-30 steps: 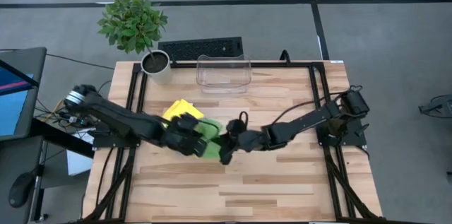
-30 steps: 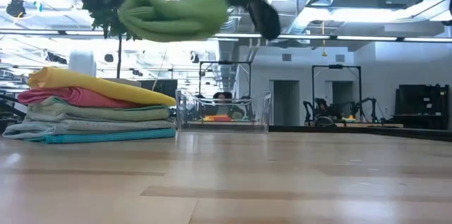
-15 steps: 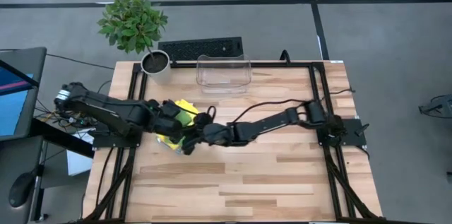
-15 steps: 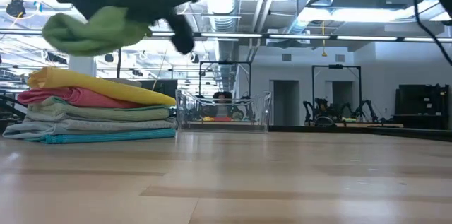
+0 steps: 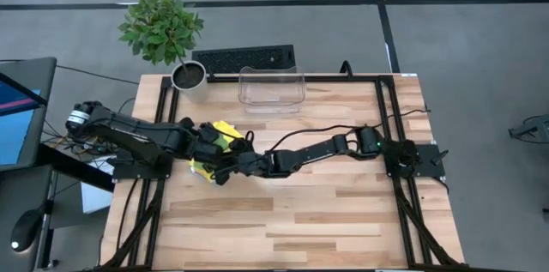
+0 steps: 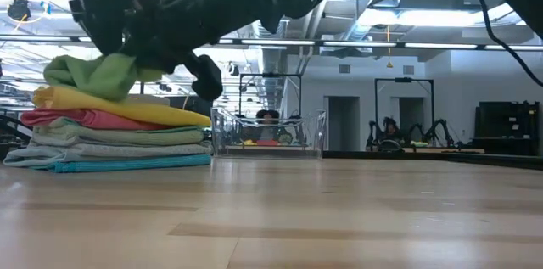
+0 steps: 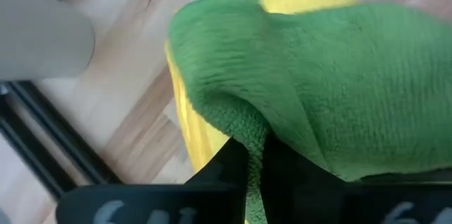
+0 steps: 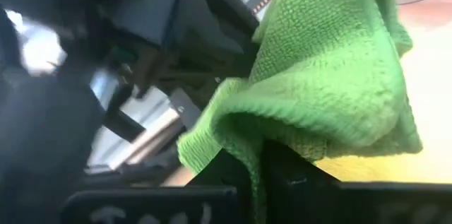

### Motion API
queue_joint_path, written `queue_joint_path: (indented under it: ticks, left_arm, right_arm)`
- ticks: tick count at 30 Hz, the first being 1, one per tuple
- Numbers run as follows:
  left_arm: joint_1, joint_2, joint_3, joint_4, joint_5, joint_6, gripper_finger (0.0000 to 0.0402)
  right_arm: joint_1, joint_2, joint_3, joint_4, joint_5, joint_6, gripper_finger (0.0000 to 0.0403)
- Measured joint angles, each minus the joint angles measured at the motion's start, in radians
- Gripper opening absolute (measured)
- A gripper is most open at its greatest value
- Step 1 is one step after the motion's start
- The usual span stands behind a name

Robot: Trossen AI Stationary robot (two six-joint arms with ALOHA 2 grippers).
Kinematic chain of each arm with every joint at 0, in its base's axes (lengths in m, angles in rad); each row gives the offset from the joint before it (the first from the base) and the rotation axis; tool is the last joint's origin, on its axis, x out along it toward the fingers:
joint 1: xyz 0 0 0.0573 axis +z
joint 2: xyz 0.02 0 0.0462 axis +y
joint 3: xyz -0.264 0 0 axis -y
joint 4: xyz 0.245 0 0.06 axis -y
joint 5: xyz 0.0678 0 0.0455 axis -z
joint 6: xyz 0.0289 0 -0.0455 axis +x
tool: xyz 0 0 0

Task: Fold microfiber towels
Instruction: Stack the folded green microfiber cloth on top of the folded yellow microfiber cloth

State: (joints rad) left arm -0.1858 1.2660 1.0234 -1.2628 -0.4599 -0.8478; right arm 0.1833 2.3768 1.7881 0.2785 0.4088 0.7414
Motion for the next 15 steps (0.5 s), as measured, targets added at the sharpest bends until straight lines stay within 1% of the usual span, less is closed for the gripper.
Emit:
queue_joint_path:
  ticks: [3, 5, 8, 10, 13, 15]
  left_arm:
    - [0.001, 0.0, -0.001, 0.025, -0.021, 0.047, 0.0022]
    - [0.002, 0.0, 0.007, 0.023, -0.041, 0.081, 0.004]
    - [0.007, 0.0, 0.016, 0.016, -0.059, 0.129, 0.0083]
    - [0.013, -0.001, 0.02, 0.013, -0.059, 0.136, 0.0119]
    - [0.021, -0.001, 0.02, 0.019, -0.016, 0.151, 0.0171]
    - [0.028, -0.001, 0.02, 0.012, -0.004, 0.164, 0.02]
  right_arm:
    - [0.0, -0.002, 0.0, -0.05, -0.001, -0.069, 0.0052]
    - [0.002, -0.008, 0.0, -0.092, -0.016, -0.113, 0.0071]
    - [0.005, -0.009, 0.0, -0.146, -0.044, -0.123, 0.0112]
    - [0.006, -0.009, 0.0, -0.166, -0.048, -0.122, 0.0144]
    - [0.002, -0.009, 0.0, -0.186, -0.048, -0.122, 0.0189]
    - [0.002, -0.009, 0.0, -0.213, -0.043, -0.123, 0.0212]
